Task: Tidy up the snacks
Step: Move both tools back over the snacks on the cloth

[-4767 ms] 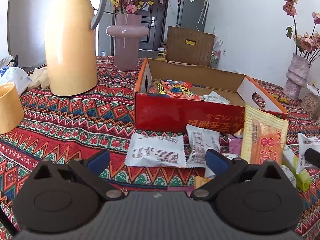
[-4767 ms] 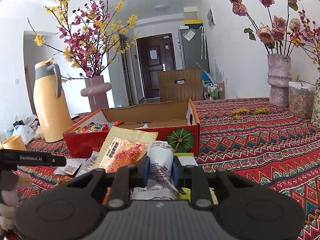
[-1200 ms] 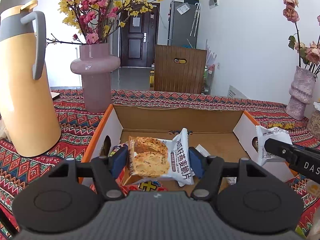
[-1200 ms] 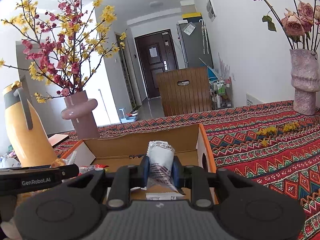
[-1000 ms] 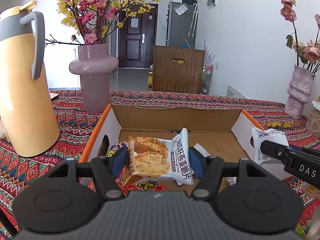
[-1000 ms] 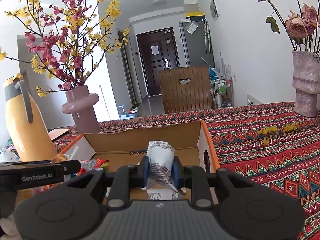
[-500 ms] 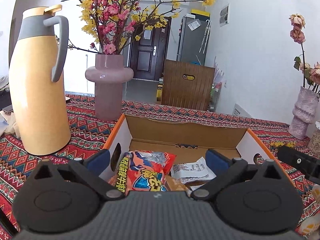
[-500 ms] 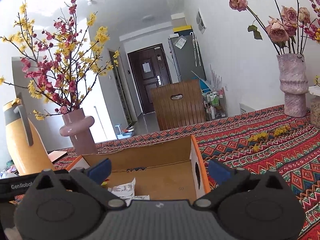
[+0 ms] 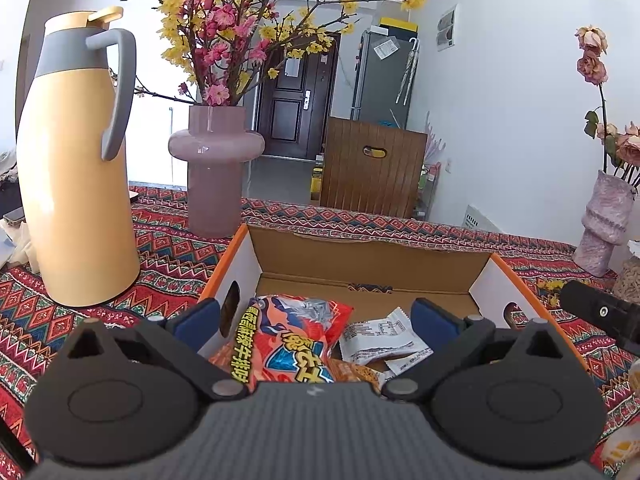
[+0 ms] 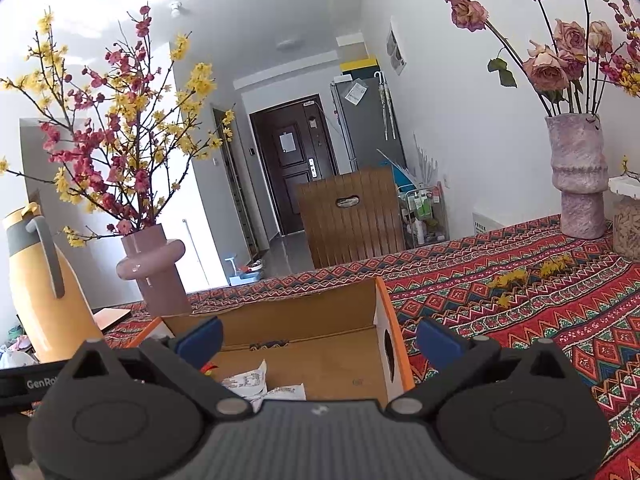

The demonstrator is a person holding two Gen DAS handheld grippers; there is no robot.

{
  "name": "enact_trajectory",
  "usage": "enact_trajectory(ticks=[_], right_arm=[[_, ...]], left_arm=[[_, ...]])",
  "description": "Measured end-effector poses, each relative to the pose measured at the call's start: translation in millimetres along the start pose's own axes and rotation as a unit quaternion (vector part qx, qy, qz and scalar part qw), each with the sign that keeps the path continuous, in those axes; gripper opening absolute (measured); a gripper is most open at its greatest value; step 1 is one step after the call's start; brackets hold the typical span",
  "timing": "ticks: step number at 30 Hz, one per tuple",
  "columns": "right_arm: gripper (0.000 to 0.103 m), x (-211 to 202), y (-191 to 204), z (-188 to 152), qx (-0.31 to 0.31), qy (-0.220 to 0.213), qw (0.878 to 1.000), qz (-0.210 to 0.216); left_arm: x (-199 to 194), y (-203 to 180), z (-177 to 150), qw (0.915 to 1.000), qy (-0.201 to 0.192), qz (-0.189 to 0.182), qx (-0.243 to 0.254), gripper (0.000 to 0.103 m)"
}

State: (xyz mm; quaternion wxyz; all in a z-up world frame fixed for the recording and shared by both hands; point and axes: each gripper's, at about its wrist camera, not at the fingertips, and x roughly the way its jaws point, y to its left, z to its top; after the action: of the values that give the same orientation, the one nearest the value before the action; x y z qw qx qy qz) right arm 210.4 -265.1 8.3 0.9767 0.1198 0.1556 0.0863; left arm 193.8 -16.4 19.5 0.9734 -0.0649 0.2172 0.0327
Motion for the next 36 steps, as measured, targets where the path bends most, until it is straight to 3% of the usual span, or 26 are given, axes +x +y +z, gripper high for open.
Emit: enact_trajectory(ticks=[11,20,27,36], right_arm=[[0.103,-7.9,-1.5,2.2,0.002,-0.016,1.0,0.001],[0.103,-45.1,-0.6,11.4,-0.008,-0.053,0.999,0.008],[0.103,-68.3,-3.0,-1.1,-0.022,-0.019,1.0,0.006],[0.103,-90.5,-14.6,-30.5,-0.047,0.039,0.998,-0.015]], left_arm=[[-6.2,-0.4,1.4,0.9999,-0.006,0.011,-0.006,0.103],[-45.2,-1.8,15.0,0.9996,-0.026,0.01,-0.003,0.103],[-67.1,12.2,1.2,0.9999,-0.006,-0.003,0.012,0.103],[-79.7,42.6,-26.5,0.9992,0.032,0.012,0.023,0.103]])
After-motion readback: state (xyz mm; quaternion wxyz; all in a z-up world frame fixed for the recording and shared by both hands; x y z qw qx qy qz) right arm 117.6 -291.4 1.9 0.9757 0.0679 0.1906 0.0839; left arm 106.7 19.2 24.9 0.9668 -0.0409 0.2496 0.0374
